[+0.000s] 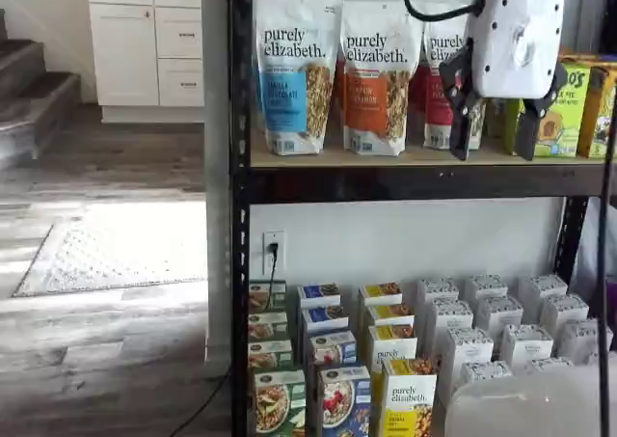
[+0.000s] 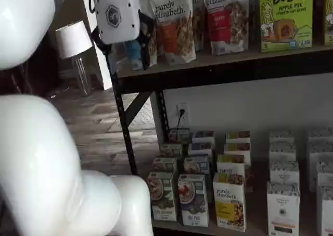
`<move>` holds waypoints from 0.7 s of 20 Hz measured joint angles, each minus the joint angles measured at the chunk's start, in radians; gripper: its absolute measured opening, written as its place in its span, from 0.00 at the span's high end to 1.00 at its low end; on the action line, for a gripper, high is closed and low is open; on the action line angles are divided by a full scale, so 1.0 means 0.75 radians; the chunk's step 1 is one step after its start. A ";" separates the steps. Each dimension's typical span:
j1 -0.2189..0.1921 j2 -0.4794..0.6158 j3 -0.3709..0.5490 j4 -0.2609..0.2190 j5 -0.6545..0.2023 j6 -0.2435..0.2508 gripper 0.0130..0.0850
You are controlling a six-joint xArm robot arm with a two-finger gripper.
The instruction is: Pick up the blue and white box that is on the bottom shelf, the second box from the left
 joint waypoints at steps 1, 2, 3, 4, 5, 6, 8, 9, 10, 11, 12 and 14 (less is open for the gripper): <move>0.009 0.008 -0.007 -0.010 0.013 0.005 0.00; 0.029 0.022 -0.020 -0.031 0.037 0.013 0.00; 0.036 0.029 -0.025 -0.041 0.047 0.017 0.00; 0.038 0.031 -0.027 -0.047 0.051 0.017 0.00; 0.037 0.031 -0.027 -0.049 0.051 0.015 0.00; 0.035 0.031 -0.027 -0.052 0.051 0.013 0.00; 0.037 0.030 -0.024 -0.063 0.043 0.010 0.00; 0.037 0.029 -0.020 -0.067 0.038 0.008 0.00; 0.035 0.028 -0.015 -0.071 0.031 0.005 0.00; 0.034 0.028 -0.009 -0.076 0.022 0.002 0.00; 0.035 0.028 -0.001 -0.082 0.014 0.001 0.00; 0.032 0.028 0.016 -0.083 -0.005 -0.002 0.00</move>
